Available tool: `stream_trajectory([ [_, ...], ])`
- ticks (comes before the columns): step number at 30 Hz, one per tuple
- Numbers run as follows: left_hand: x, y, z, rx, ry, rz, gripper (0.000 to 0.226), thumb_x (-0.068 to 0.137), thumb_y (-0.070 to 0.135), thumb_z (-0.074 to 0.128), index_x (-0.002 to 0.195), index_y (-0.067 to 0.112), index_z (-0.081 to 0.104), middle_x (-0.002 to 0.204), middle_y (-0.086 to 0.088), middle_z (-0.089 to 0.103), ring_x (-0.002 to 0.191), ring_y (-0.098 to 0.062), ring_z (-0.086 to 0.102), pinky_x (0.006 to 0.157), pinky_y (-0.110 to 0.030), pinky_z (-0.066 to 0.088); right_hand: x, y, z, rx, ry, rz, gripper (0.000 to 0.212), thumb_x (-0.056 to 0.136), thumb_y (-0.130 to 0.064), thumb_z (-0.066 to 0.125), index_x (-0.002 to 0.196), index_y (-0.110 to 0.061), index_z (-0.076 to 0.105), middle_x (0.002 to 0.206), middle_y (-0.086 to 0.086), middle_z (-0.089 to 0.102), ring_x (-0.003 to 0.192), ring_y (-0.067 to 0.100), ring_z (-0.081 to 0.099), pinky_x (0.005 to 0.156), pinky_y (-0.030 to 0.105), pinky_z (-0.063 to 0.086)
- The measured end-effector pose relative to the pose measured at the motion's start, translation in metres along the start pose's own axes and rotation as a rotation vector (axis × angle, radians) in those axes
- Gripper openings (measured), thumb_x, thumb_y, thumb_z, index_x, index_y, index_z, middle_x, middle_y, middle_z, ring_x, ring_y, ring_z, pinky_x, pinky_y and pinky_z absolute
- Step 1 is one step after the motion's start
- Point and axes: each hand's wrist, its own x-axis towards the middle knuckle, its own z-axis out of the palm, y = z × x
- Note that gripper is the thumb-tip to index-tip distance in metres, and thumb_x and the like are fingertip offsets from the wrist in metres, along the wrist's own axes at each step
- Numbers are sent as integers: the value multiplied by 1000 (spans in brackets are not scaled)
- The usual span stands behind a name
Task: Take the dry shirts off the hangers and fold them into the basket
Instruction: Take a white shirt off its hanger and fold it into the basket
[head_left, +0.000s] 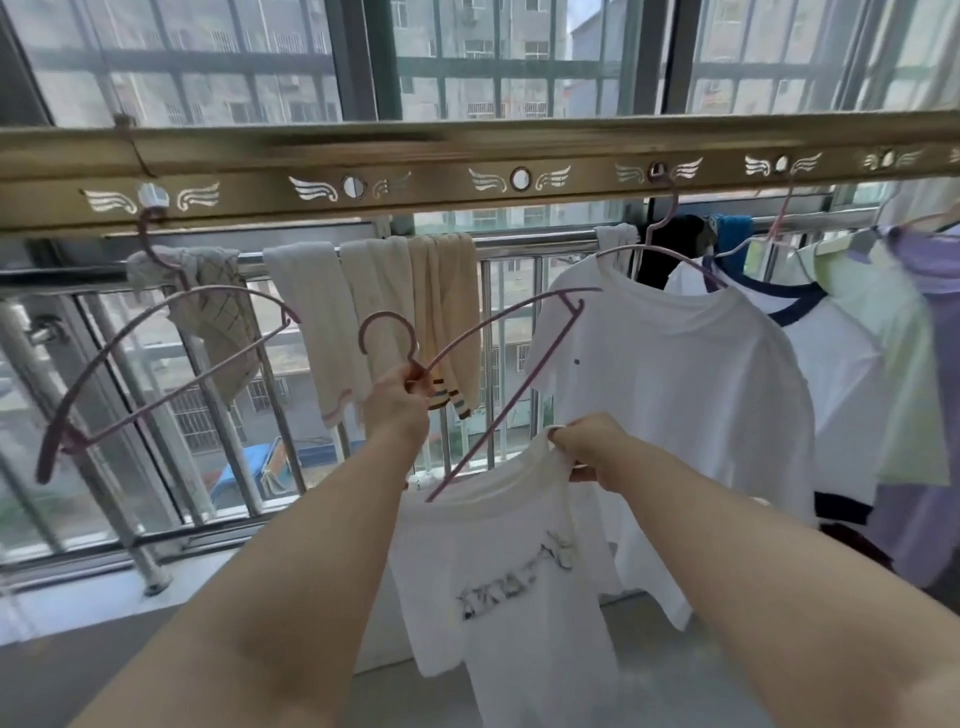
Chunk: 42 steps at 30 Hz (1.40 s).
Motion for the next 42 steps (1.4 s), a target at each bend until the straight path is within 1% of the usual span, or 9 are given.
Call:
stream_trajectory([
  [3,-2,-1,-2,-26,92,74,16,97,17,52,98,13,68,94,-5,70,89,-24,65,84,-39,53,4,-1,13,-209,-47,-33,21,91,-13,57,109,-3,61,94,13,59,83,26,58,89,43,55],
  [8,2,-11,-27,73,161,101,19,98,16,49,102,10,67,88,-2,64,80,-19,57,65,-25,40,16,11,28,-347,-57,-21,8,92,-10,53,100,-9,54,97,14,57,85,28,56,87,41,54],
  [13,15,-48,-54,176,287,6,19,97,22,50,105,17,67,98,-8,69,93,-29,62,71,-29,40,24,6,53,-360,-80,-21,13,91,-12,54,78,-10,52,72,5,50,83,26,52,78,35,49],
  [17,22,-65,-75,211,365,-30,22,96,31,49,105,23,68,100,-7,70,95,-32,60,87,-47,48,32,-6,80,-342,-85,-11,19,93,-13,52,107,0,54,89,13,54,82,28,54,71,34,48],
  [23,48,-95,-113,209,476,-34,22,97,22,48,106,17,68,101,-12,70,96,-36,61,85,-42,48,40,-15,120,-360,-163,-8,22,92,-8,51,71,-15,46,94,11,56,85,26,55,87,39,53],
  [29,58,-120,-142,237,587,-121,23,98,22,46,106,19,67,103,-13,70,99,-36,58,92,-53,45,36,-21,153,-326,-232,7,28,94,-4,43,116,6,57,102,17,62,81,28,58,65,36,55],
  [33,47,-143,-151,276,616,-254,23,98,23,47,106,18,68,104,-13,68,102,-36,56,92,-50,45,24,-25,166,-324,-256,-100,27,91,-8,52,116,-4,63,101,16,62,93,32,64,86,44,57],
  [39,21,-140,-149,342,695,-320,29,88,7,59,118,5,58,131,-16,51,120,-36,46,100,-46,41,6,-27,168,-314,-239,-229,12,91,-15,55,95,-8,64,87,11,58,84,27,55,76,37,53],
  [42,-9,-121,-145,447,757,-133,25,85,10,60,109,7,54,120,-16,52,112,-35,48,88,-43,43,-5,-25,159,-272,-200,-281,14,91,-16,55,98,-13,67,76,2,55,82,23,53,70,29,45],
])
